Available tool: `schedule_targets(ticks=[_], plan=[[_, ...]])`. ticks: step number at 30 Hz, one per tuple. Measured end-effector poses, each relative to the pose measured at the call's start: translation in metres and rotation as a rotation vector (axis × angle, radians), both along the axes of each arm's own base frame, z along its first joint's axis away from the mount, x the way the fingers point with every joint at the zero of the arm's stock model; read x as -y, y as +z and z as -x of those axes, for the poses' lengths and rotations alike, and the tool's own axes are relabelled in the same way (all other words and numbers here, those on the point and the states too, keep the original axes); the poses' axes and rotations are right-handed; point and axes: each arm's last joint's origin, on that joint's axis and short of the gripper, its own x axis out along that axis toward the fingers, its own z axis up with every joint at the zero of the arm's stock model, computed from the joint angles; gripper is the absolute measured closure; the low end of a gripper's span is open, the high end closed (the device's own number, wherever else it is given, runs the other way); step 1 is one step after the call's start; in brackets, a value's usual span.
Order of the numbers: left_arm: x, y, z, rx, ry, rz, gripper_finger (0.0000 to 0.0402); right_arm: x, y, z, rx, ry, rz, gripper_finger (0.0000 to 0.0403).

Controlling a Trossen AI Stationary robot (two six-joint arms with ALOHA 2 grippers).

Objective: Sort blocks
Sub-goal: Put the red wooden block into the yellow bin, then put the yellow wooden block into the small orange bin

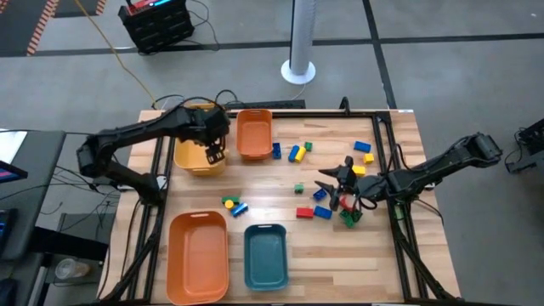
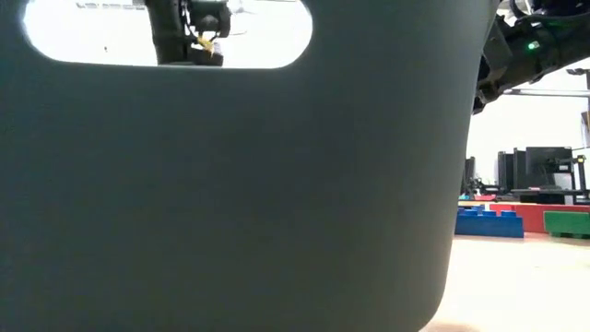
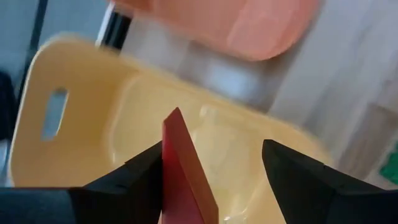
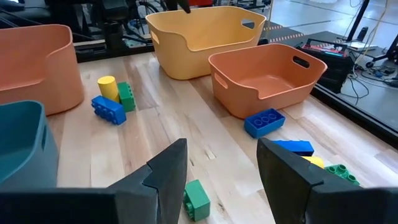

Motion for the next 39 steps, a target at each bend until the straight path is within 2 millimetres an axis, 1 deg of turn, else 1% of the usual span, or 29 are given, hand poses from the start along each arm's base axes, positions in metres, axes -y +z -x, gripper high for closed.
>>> schedule_targets(ticks=[3, 6, 7, 9, 10, 11, 12, 14, 16, 18, 21, 23, 26, 27, 29, 31, 36, 39], plan=[[-0.006, -0.006, 0.008, -0.032, 0.053, 0.034, 0.0157, -0.002, 0.000, 0.000, 0.000, 0.008, 0.000, 0.0196], [-0.008, -0.018, 0.013, -0.044, 0.074, 0.111, 0.0157, -0.001, 0.000, 0.000, -0.001, 0.009, 0.002, 0.0196], [-0.007, -0.020, 0.014, -0.073, 0.074, 0.130, 0.0156, -0.001, 0.000, 0.000, 0.000, 0.008, 0.000, 0.0196], [-0.006, -0.025, 0.017, -0.221, 0.055, 0.063, 0.0151, -0.001, 0.000, 0.000, 0.000, 0.008, -0.001, 0.0196], [-0.007, -0.027, 0.020, -0.258, 0.097, 0.039, 0.0147, -0.001, 0.000, 0.000, -0.002, 0.008, 0.003, 0.0196], [-0.008, -0.028, 0.020, -0.241, 0.120, 0.071, 0.0143, -0.001, 0.000, 0.000, -0.002, 0.007, 0.003, 0.0196], [-0.006, -0.026, 0.018, -0.219, 0.093, 0.100, 0.0140, -0.001, 0.000, 0.000, -0.001, 0.007, 0.003, 0.0196], [-0.004, -0.023, 0.017, -0.219, 0.076, 0.049, 0.0137, -0.001, 0.000, 0.000, -0.002, 0.007, 0.006, 0.0196], [-0.003, -0.021, 0.015, -0.189, 0.044, 0.061, 0.0137, 0.000, 0.001, 0.000, 0.003, 0.002, 0.005, 0.0196], [-0.005, -0.017, 0.016, -0.197, 0.064, -0.008, 0.0140, 0.000, 0.001, 0.000, 0.004, 0.000, 0.004, 0.0196], [-0.006, -0.013, 0.015, -0.148, 0.042, 0.060, 0.0143, 0.000, 0.001, 0.000, 0.004, 0.001, 0.004, 0.0196], [-0.002, -0.013, 0.012, -0.135, -0.038, 0.096, 0.0143, 0.000, 0.000, 0.000, 0.002, 0.001, 0.006, 0.0196], [0.013, -0.009, 0.008, -0.094, -0.284, 0.208, 0.0144, 0.000, 0.000, 0.000, -0.004, 0.002, 0.010, 0.0196], [0.021, -0.006, 0.006, -0.075, -0.373, 0.215, 0.0144, 0.000, -0.001, 0.000, -0.011, 0.002, 0.012, 0.0196], [0.037, 0.000, 0.000, -0.044, -0.524, 0.176, 0.0144, 0.000, -0.002, 0.001, -0.029, 0.001, 0.014, 0.0196], [0.053, 0.004, -0.008, -0.008, -0.637, 0.134, 0.0144, 0.001, -0.004, 0.001, -0.044, 0.001, 0.018, 0.0196], [0.089, 0.012, -0.023, 0.114, -0.806, 0.079, 0.0144, 0.001, -0.004, 0.001, -0.050, 0.000, 0.019, 0.0196], [0.104, 0.013, -0.030, 0.163, -0.830, 0.081, 0.0144, 0.001, -0.004, 0.001, -0.049, 0.000, 0.019, 0.0196]])
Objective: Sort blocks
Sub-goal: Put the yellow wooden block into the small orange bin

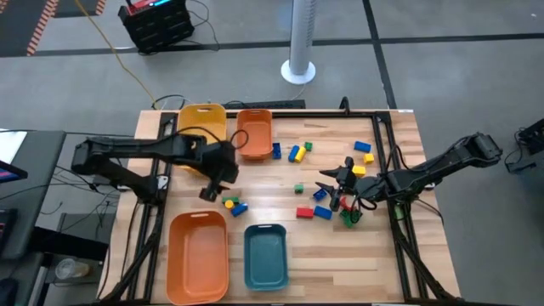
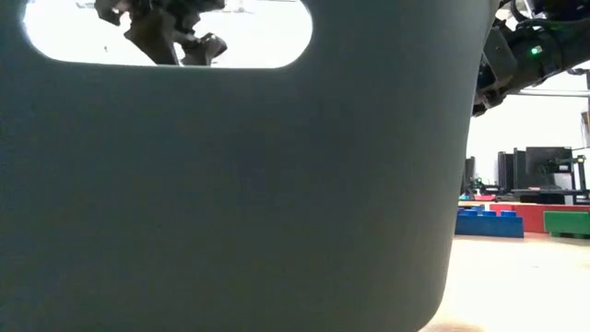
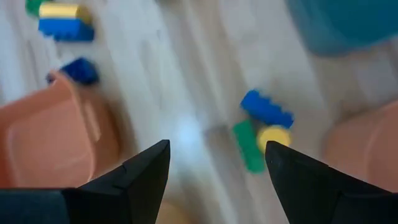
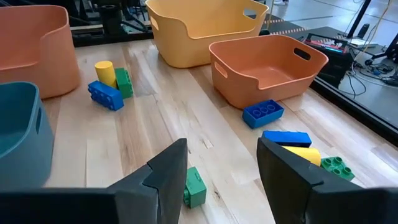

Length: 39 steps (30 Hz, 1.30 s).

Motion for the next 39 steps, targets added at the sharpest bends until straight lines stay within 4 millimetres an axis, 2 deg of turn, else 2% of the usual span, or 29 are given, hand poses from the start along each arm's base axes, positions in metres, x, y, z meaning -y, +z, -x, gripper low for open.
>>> schedule_targets(ticks=[6, 20, 22, 25, 27, 34, 39], plan=[[0.015, 0.003, -0.005, 0.065, 0.011, 0.046, 0.0144, 0.000, 0.000, 0.000, 0.000, 0.000, 0.000, 0.0196], [0.026, 0.004, -0.010, 0.097, 0.033, 0.134, 0.0157, 0.000, 0.000, 0.000, 0.006, -0.001, -0.004, 0.0196], [0.026, -0.004, -0.017, 0.062, 0.086, 0.166, 0.0157, 0.000, 0.001, 0.000, 0.008, -0.001, -0.005, 0.0196], [0.027, -0.031, -0.033, -0.076, 0.146, 0.178, 0.0157, 0.000, 0.001, 0.000, 0.014, -0.002, -0.006, 0.0196], [0.027, -0.042, -0.042, -0.157, 0.164, 0.172, 0.0157, 0.000, 0.001, 0.000, 0.014, -0.002, -0.006, 0.0196], [0.027, -0.044, -0.082, -0.352, 0.248, 0.147, 0.0157, 0.000, 0.001, 0.000, 0.009, -0.002, -0.005, 0.0196], [0.022, -0.063, -0.098, -0.457, 0.273, 0.057, 0.0157, 0.000, 0.000, 0.000, 0.001, 0.000, -0.002, 0.0196]])
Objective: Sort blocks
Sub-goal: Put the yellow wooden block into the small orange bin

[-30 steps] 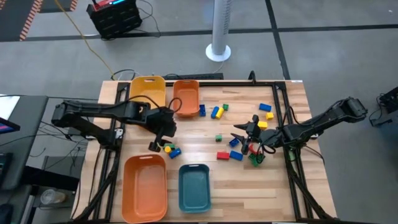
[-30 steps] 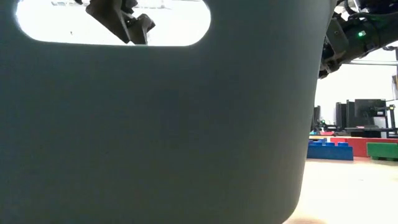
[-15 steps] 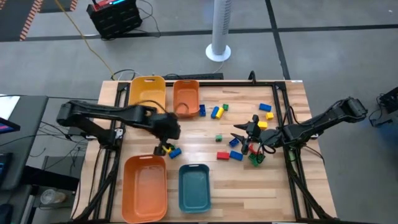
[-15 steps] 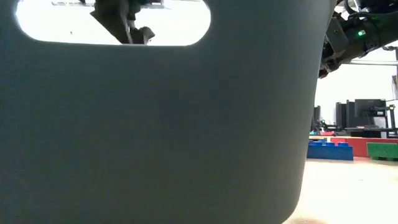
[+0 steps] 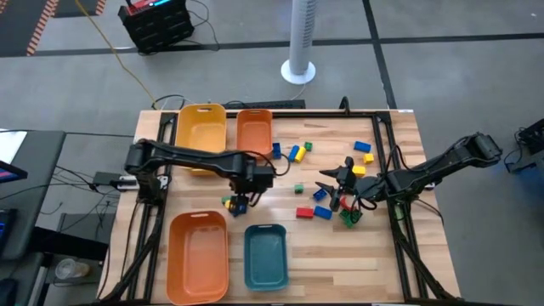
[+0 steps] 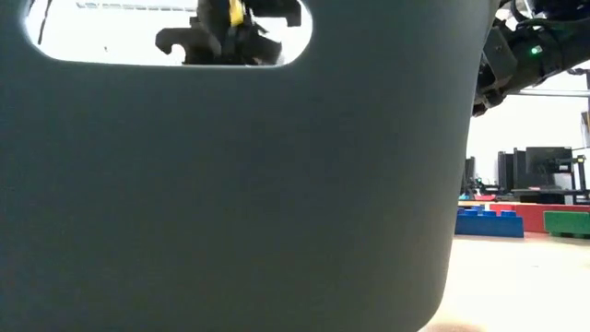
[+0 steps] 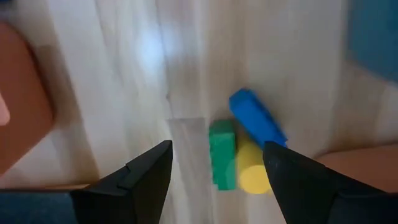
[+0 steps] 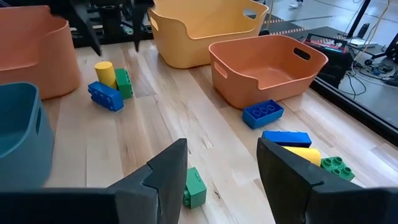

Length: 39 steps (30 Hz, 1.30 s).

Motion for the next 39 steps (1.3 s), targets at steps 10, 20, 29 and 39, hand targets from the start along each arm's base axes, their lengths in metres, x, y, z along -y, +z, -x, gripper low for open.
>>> schedule_targets(ticks=[10, 20, 29, 39], plan=[[0.000, -0.011, 0.005, -0.139, 0.061, 0.130, 0.0157, -0.002, -0.003, 0.002, -0.026, 0.004, -0.016, 0.0196], [0.008, -0.034, 0.015, -0.213, 0.107, 0.104, 0.0157, -0.001, -0.003, 0.001, -0.018, -0.004, -0.021, 0.0196], [0.015, -0.051, 0.020, -0.226, 0.103, 0.098, 0.0157, -0.001, -0.002, 0.001, -0.008, -0.006, -0.029, 0.0196], [0.015, -0.055, 0.020, -0.218, 0.105, 0.086, 0.0168, -0.001, -0.002, 0.001, -0.005, -0.006, -0.031, 0.0196]])
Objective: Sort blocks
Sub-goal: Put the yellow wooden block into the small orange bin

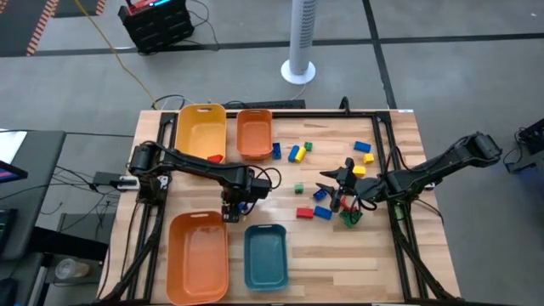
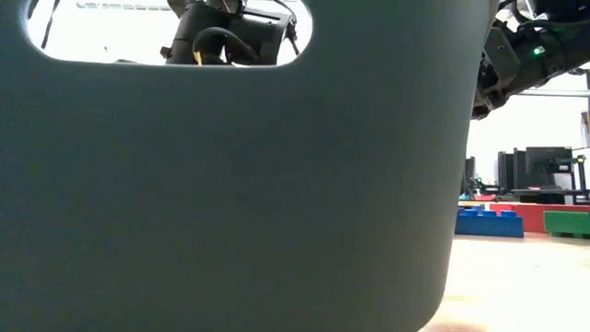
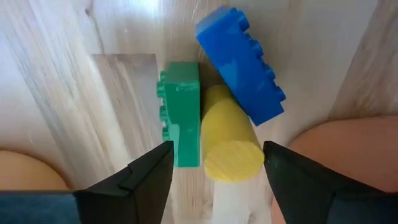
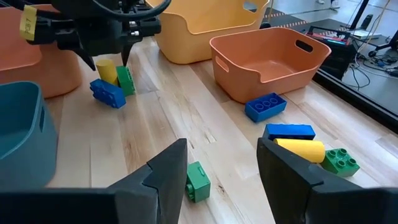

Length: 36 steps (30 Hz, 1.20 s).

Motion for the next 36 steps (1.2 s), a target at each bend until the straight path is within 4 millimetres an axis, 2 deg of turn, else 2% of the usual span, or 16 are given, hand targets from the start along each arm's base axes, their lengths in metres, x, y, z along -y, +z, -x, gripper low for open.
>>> schedule_targets(ticks=[7, 17, 20, 25, 32, 36], plan=[[0.000, -0.008, 0.004, -0.020, -0.003, -0.003, 0.0217, 0.000, 0.000, 0.000, 0.000, 0.000, 0.001, 0.0196], [-0.001, -0.008, 0.002, 0.003, -0.012, -0.024, 0.0275, 0.000, 0.000, 0.000, 0.002, 0.000, 0.000, 0.0196], [-0.002, -0.008, 0.002, 0.001, -0.035, -0.049, 0.0276, 0.000, 0.000, 0.000, 0.000, 0.000, 0.001, 0.0196], [-0.006, 0.007, -0.005, 0.060, -0.085, -0.187, 0.0276, 0.002, -0.003, 0.001, -0.036, -0.010, 0.013, 0.0196], [-0.007, 0.041, 0.005, 0.180, -0.138, -0.399, 0.0276, 0.015, 0.003, 0.002, 0.012, -0.097, 0.002, 0.0196], [-0.005, 0.050, 0.011, 0.344, -0.126, -0.526, 0.0276, 0.019, 0.008, 0.004, 0.039, -0.114, 0.001, 0.0196]])
